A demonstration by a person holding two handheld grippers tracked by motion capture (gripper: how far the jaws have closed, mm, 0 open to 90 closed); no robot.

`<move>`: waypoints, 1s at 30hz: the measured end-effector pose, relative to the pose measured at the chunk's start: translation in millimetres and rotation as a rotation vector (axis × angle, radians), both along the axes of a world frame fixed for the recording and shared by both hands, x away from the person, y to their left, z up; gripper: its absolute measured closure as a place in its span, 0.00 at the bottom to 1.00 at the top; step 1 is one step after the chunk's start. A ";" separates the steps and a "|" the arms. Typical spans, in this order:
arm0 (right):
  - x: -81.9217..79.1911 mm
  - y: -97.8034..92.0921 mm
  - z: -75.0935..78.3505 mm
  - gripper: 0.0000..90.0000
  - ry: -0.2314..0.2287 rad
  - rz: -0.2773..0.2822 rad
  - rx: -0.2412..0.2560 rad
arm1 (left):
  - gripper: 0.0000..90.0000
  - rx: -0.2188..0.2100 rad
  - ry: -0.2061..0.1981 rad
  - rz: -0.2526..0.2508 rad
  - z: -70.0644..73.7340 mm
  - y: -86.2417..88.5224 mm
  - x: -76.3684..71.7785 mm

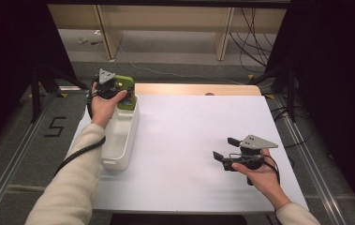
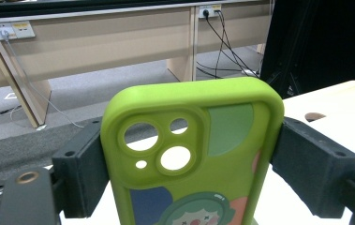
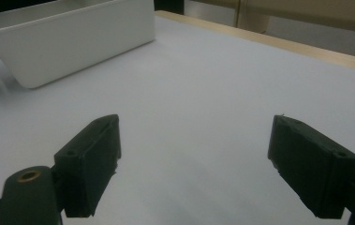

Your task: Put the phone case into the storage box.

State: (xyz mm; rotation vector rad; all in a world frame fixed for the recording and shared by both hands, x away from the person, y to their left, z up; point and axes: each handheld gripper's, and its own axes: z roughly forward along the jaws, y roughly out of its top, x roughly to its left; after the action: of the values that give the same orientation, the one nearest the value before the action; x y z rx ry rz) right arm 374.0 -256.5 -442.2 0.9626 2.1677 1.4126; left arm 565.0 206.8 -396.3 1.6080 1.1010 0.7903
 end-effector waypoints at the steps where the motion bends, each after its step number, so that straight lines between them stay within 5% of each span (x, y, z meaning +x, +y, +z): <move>1: 0.0 0.0 -0.1 0.20 0.000 0.000 -0.001 | 0.19 0.001 0.002 0.000 -0.3 -0.1 0.3; 30: -0.3 0.3 0.1 0.20 0.001 0.002 0.000 | 0.19 0.013 0.040 0.011 -10.1 -0.3 5.7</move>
State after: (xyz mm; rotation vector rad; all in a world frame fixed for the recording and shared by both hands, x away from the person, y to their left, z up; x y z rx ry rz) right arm 373.6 -256.2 -442.1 0.9619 2.1703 1.4137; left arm 570.7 206.5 -406.4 1.6361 1.1361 0.7779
